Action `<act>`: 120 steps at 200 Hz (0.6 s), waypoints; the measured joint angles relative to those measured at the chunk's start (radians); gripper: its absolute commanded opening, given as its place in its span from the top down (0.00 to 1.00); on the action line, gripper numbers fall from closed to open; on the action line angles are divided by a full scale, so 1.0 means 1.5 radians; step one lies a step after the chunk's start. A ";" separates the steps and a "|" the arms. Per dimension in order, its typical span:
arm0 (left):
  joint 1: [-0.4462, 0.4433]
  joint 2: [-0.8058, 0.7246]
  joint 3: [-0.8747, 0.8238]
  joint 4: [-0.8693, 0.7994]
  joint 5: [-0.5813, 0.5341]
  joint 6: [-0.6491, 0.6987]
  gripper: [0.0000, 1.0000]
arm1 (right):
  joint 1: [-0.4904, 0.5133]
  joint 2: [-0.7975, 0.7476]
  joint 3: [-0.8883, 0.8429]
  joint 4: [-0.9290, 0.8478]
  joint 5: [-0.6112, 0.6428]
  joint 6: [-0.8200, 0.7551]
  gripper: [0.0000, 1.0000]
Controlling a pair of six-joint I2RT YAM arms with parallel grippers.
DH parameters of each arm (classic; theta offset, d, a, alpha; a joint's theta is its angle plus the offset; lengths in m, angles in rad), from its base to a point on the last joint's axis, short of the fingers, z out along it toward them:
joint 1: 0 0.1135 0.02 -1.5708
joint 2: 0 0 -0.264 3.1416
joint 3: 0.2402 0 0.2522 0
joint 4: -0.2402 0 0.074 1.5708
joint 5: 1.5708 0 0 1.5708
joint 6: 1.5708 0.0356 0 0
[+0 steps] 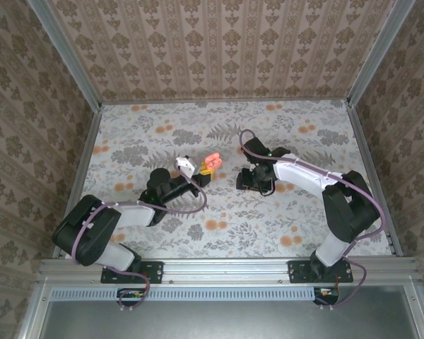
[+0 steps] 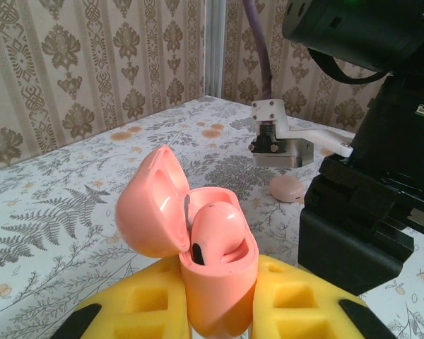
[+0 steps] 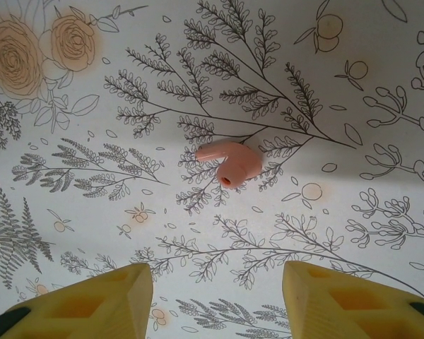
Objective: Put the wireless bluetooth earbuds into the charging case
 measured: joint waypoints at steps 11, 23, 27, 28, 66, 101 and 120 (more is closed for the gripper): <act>0.003 -0.004 -0.001 -0.005 -0.002 0.003 1.00 | 0.000 0.006 0.009 -0.007 -0.002 0.000 0.47; 0.005 -0.006 -0.003 -0.009 -0.005 0.005 1.00 | -0.001 0.012 0.018 -0.015 -0.003 0.000 0.47; 0.007 -0.006 -0.003 -0.011 -0.005 0.005 1.00 | -0.001 0.013 0.020 -0.017 -0.003 0.000 0.47; 0.007 -0.006 -0.003 -0.011 -0.005 0.005 1.00 | -0.001 0.013 0.021 -0.018 -0.003 0.000 0.47; 0.008 -0.006 -0.004 -0.022 -0.008 0.005 1.00 | -0.003 0.020 0.029 -0.039 -0.007 0.005 0.47; 0.008 -0.006 -0.004 -0.023 -0.008 0.005 1.00 | -0.003 0.031 0.034 -0.046 -0.012 0.013 0.47; 0.008 -0.006 -0.005 -0.023 -0.010 0.005 1.00 | -0.003 0.038 0.038 -0.051 -0.016 0.015 0.47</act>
